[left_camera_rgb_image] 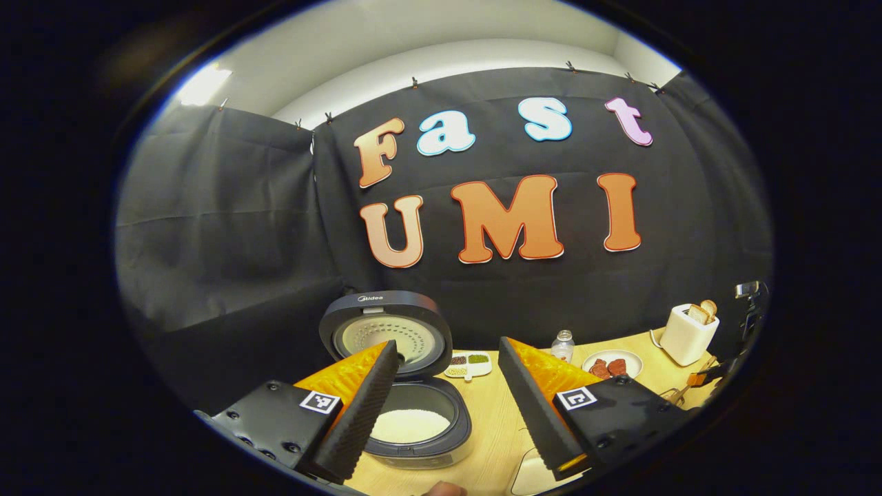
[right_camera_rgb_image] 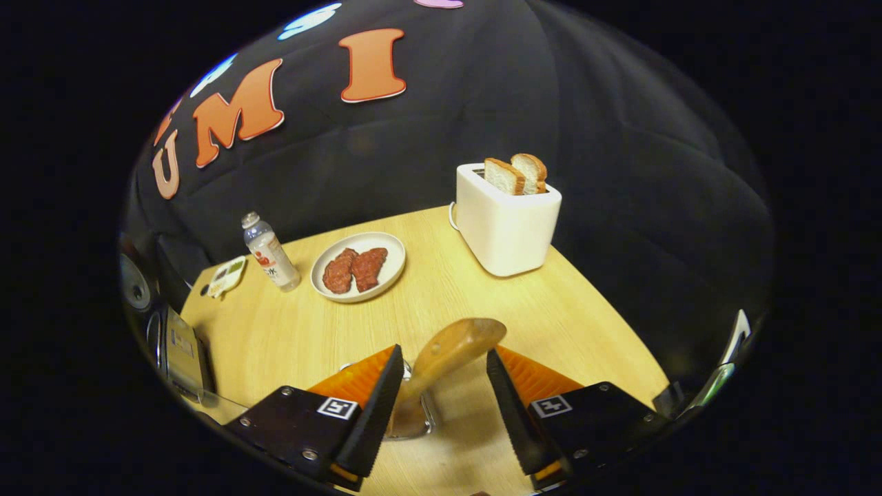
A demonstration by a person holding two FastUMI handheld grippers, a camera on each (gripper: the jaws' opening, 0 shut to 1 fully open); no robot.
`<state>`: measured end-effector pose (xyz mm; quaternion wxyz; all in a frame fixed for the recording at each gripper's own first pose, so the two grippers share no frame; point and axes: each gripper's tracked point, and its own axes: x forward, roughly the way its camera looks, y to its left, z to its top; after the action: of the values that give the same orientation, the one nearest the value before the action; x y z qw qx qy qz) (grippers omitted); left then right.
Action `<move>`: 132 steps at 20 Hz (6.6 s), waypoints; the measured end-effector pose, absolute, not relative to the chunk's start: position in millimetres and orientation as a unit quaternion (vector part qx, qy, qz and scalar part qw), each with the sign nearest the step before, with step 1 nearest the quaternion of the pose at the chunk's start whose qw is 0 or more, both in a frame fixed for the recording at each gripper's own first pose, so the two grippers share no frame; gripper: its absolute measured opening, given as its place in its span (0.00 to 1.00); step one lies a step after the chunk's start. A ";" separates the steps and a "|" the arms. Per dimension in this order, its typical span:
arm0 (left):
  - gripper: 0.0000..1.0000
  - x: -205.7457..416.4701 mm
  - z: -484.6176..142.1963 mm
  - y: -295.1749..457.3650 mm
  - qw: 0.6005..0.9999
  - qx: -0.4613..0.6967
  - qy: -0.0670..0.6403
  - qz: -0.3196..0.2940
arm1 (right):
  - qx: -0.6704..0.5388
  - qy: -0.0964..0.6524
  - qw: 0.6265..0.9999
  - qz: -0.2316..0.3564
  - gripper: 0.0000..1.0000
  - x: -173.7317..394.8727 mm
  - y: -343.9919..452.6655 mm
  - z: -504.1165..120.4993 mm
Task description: Close the left gripper, press the button to open the rice cooker; take a wooden spoon from the chopstick holder with the right hand, scoop a spoonful of rice and pour it into the rice cooker, then put the wooden spoon back into the chopstick holder.
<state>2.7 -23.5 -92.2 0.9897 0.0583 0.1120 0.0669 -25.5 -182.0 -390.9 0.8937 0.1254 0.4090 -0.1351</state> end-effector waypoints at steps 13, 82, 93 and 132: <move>1.00 -19.0 -97.3 -6.3 0.986 0.057 0.124 0.093 | 0.184 0.385 0.896 -0.119 0.14 -31.6 -152.2 -365.2; 0.98 14.0 -153.1 109.5 0.983 0.058 0.174 0.011 | 0.334 0.355 0.872 -0.055 0.11 -94.2 124.0 -377.4; 0.99 7.9 -150.7 103.9 0.982 0.064 0.179 0.010 | 0.485 0.366 0.795 -0.005 0.11 -94.6 107.7 -379.7; 0.99 -71.0 -153.7 198.6 0.977 0.062 0.136 0.154 | 0.602 0.334 0.699 0.194 0.11 65.2 298.6 -184.6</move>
<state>-71.0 198.6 -153.7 0.9767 0.0620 0.1361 0.1539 65.2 298.6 -184.6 0.6991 0.6019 0.3337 0.1940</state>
